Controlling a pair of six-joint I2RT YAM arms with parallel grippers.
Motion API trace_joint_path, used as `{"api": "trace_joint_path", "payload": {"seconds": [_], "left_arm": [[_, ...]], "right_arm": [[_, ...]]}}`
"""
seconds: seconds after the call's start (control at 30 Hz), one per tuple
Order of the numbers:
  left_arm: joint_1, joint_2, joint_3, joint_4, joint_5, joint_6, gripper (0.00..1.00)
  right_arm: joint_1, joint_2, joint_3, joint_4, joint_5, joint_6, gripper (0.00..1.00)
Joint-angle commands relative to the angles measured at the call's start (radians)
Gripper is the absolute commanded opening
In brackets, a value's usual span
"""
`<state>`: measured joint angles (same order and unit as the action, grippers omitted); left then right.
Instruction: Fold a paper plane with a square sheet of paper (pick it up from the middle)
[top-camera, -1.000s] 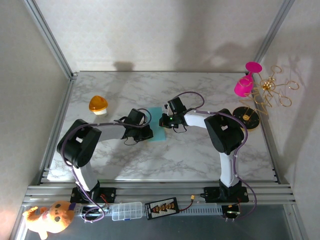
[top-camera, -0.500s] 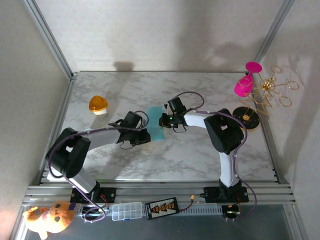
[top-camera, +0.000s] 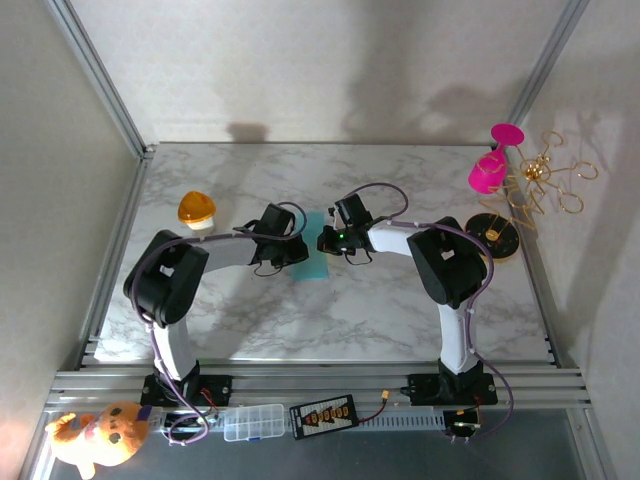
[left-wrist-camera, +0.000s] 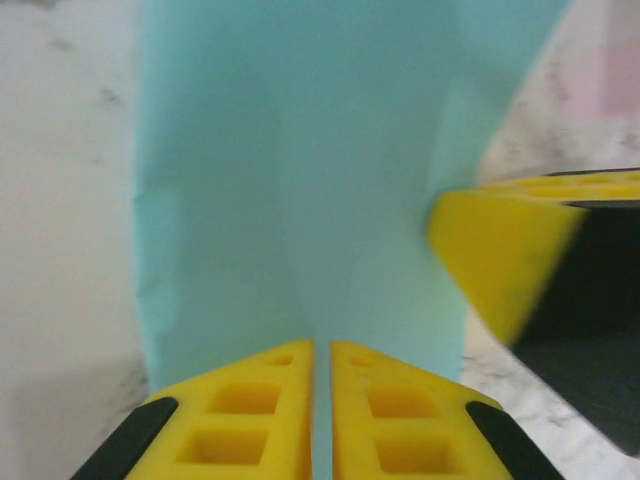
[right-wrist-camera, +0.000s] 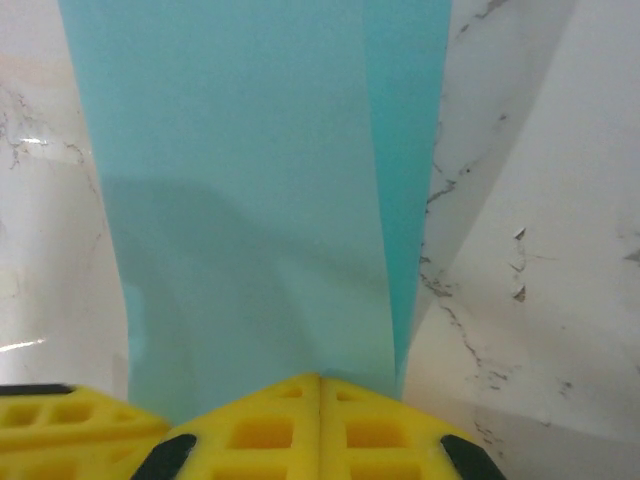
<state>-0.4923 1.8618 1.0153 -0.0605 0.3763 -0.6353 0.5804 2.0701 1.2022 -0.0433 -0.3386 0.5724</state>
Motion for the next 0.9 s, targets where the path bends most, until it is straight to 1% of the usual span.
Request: {"api": "trace_joint_path", "payload": {"seconds": [0.0,0.13,0.23,0.33,0.4,0.5,0.57,0.67,0.8,0.87], "left_arm": [[0.015,0.005,-0.041,0.013,-0.001,0.008,0.12],[0.022,-0.011,-0.126,0.002,0.005,0.017,0.12],[0.049,-0.05,-0.198,-0.019,0.002,0.034,0.12],[0.067,-0.131,-0.261,0.006,0.057,0.052,0.12],[0.069,-0.193,-0.271,0.027,0.089,0.057,0.12],[0.069,-0.234,-0.24,0.083,0.119,0.032,0.13],[0.07,-0.225,-0.204,0.131,0.13,0.002,0.13],[0.064,-0.17,-0.141,0.18,0.104,-0.037,0.13],[0.064,-0.061,-0.048,0.177,0.062,-0.048,0.13],[0.065,-0.018,-0.01,0.182,0.072,-0.04,0.13]], "right_arm": [[-0.006,0.204,-0.107,-0.268,0.267,-0.013,0.0],[-0.007,0.202,-0.114,-0.266,0.267,-0.014,0.0],[-0.007,0.202,-0.115,-0.267,0.268,-0.018,0.0],[-0.005,0.201,-0.116,-0.273,0.272,-0.022,0.0],[-0.007,0.201,-0.118,-0.273,0.274,-0.03,0.0],[-0.007,0.2,-0.116,-0.279,0.273,-0.04,0.0],[-0.006,0.197,-0.115,-0.282,0.276,-0.046,0.0],[-0.007,0.198,-0.109,-0.288,0.277,-0.05,0.0],[-0.007,0.2,-0.102,-0.292,0.274,-0.052,0.0],[-0.006,0.202,-0.099,-0.296,0.274,-0.058,0.0]]}}
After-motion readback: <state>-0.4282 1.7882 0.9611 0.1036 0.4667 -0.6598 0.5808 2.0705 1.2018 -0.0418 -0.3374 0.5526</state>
